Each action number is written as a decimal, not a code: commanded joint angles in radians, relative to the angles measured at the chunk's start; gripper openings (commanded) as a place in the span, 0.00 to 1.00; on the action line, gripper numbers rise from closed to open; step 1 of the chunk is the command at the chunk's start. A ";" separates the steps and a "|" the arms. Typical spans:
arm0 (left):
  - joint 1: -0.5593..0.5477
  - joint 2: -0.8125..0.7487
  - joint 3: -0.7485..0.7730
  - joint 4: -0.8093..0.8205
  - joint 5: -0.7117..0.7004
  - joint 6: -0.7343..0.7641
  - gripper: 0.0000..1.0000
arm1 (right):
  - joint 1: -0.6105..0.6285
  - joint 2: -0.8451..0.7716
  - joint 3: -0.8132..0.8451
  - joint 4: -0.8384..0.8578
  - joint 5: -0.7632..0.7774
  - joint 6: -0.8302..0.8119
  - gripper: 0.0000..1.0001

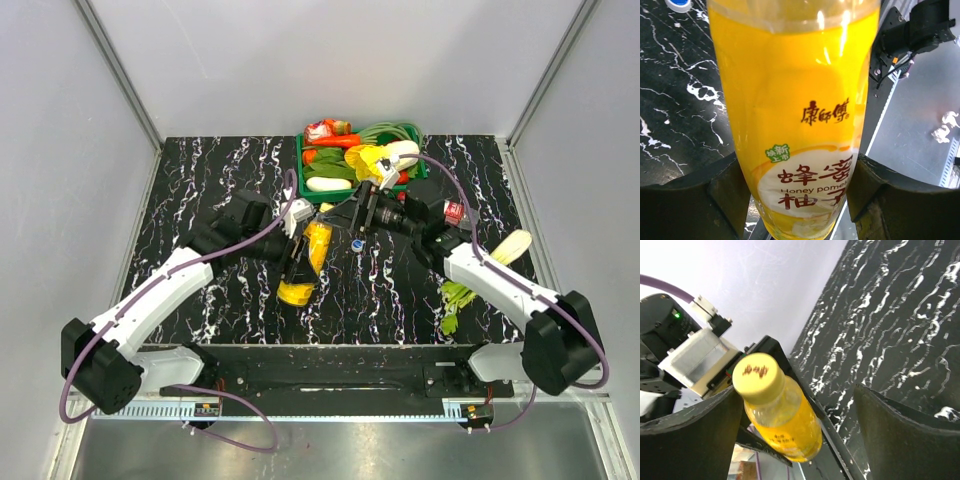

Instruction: Unscrew the bottle caps

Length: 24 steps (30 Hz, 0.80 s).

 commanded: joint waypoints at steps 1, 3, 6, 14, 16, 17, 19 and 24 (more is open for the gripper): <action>-0.010 -0.008 -0.005 0.078 0.108 0.037 0.44 | 0.006 0.046 0.041 0.215 -0.092 0.067 0.88; -0.013 -0.013 -0.014 0.087 0.129 0.037 0.45 | 0.006 0.060 0.045 0.222 -0.098 0.076 0.81; -0.019 -0.016 -0.016 0.087 0.128 0.037 0.46 | 0.006 0.077 0.035 0.267 -0.109 0.100 0.47; -0.019 -0.076 -0.045 0.095 0.020 0.013 0.88 | 0.006 -0.001 -0.053 0.305 -0.006 0.131 0.00; -0.019 -0.094 -0.063 0.118 0.017 -0.004 0.95 | 0.006 -0.044 -0.083 0.308 0.057 0.131 0.00; -0.019 -0.097 -0.068 0.127 0.020 -0.012 0.97 | 0.006 -0.069 -0.102 0.311 0.086 0.137 0.00; -0.019 -0.097 -0.076 0.135 0.042 -0.018 0.97 | 0.006 -0.110 -0.134 0.322 0.143 0.140 0.00; -0.019 -0.062 -0.074 0.122 0.052 -0.021 0.92 | 0.006 -0.179 -0.177 0.325 0.226 0.146 0.00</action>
